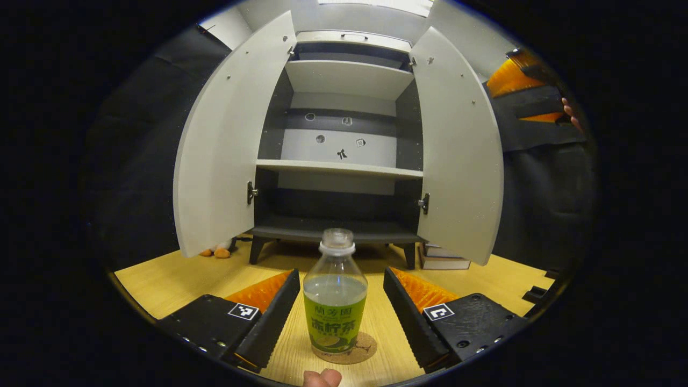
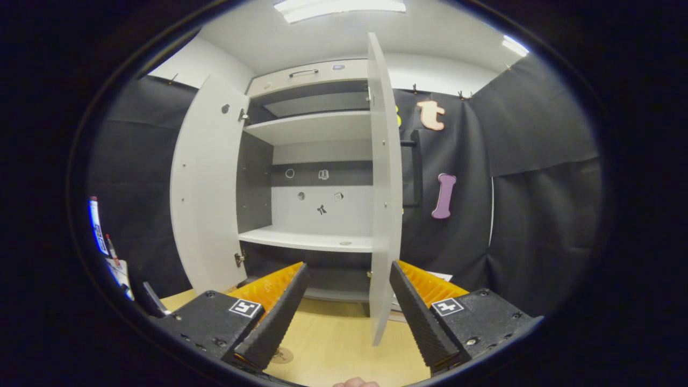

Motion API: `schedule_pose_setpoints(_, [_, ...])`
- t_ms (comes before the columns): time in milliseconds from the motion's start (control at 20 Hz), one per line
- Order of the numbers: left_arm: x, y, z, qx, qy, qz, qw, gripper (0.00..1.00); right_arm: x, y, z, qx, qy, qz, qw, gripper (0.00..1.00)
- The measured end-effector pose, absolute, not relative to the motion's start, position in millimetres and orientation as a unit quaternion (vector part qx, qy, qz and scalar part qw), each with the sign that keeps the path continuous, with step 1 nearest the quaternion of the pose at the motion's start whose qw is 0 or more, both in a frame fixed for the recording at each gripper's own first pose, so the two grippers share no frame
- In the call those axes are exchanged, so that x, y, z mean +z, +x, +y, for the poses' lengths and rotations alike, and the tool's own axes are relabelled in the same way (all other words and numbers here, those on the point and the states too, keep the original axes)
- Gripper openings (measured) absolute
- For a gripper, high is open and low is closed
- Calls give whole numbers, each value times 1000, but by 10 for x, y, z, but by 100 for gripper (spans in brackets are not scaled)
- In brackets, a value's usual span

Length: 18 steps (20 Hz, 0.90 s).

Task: Grasp the bottle in the cabinet with the left hand and place it on the coaster, then close the right door with the right hand and the left door with the left hand.

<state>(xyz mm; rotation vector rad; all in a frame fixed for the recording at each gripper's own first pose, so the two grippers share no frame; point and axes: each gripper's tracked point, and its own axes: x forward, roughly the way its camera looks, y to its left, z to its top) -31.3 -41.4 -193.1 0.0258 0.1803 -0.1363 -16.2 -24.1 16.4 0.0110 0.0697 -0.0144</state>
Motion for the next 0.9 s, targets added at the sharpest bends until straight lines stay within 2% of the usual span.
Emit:
schedule_pose_setpoints(200, [-1298,-266,-481,-76,0,75,994,95,182,-144,-329,-12,21,17,1000,98])
schedule_pose_setpoints(400, [-861,-163,-481,-77,3,81,994,95,164,-92,-492,-27,30,2,999,100])
schedule_pose_setpoints(650, [-593,-124,-435,-77,14,74,994,95,826,65,-1267,-93,31,-64,993,97])
schedule_pose_setpoints(800, [-576,-164,-413,-72,32,77,994,95,1215,292,-1588,-107,40,-85,990,100])
schedule_pose_setpoints(900, [-570,-194,-415,-71,34,77,994,95,1384,446,-1758,-122,49,-98,986,97])
